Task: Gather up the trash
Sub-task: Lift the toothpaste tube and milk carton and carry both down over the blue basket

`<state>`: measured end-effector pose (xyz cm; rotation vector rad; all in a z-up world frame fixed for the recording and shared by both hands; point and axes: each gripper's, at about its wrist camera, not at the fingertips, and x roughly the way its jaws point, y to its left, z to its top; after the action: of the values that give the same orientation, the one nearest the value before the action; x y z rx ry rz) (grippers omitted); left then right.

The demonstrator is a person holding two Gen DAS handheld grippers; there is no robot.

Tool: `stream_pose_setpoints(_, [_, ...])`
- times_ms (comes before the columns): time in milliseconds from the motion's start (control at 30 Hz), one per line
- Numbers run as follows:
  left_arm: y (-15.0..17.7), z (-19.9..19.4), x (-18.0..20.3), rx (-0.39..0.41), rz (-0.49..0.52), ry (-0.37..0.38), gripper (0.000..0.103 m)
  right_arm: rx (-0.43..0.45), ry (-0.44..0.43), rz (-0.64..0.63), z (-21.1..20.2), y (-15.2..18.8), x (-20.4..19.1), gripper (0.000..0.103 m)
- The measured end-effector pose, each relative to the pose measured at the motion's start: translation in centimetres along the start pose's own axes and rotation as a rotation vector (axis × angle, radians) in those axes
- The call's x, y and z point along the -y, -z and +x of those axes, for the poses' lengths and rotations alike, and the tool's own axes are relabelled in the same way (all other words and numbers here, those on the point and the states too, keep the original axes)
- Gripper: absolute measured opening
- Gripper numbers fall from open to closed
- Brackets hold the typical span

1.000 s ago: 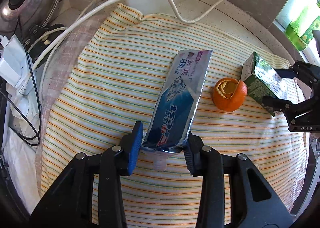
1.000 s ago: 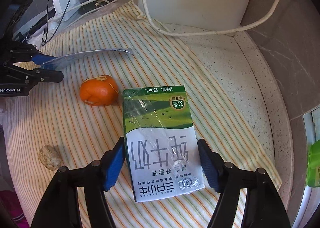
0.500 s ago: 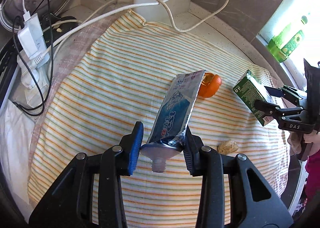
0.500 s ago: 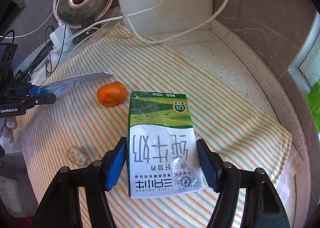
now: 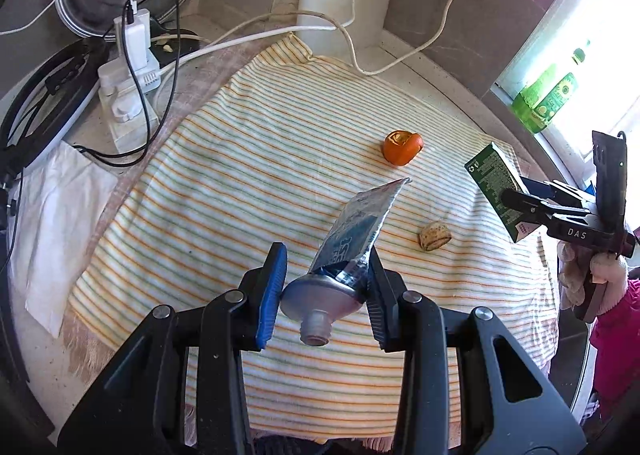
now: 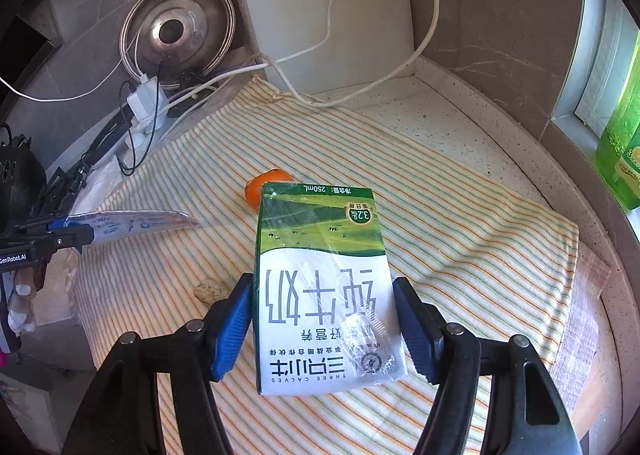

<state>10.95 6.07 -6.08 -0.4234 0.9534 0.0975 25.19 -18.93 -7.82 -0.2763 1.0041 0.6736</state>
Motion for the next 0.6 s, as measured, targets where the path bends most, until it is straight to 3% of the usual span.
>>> stream_pose_setpoints(300, [2.9, -4.8, -1.7, 0.05, -0.001, 0.033, 0.037, 0.049, -0.032, 0.018, -3.2, 1.2, -3.3, 0.07])
stream_pose_setpoints(600, [6.4, -8.4, -4.1, 0.031, 0.046, 0.076, 0.037, 0.102, -0.039, 0.091, -7.6, 4.7, -8.2, 0.07])
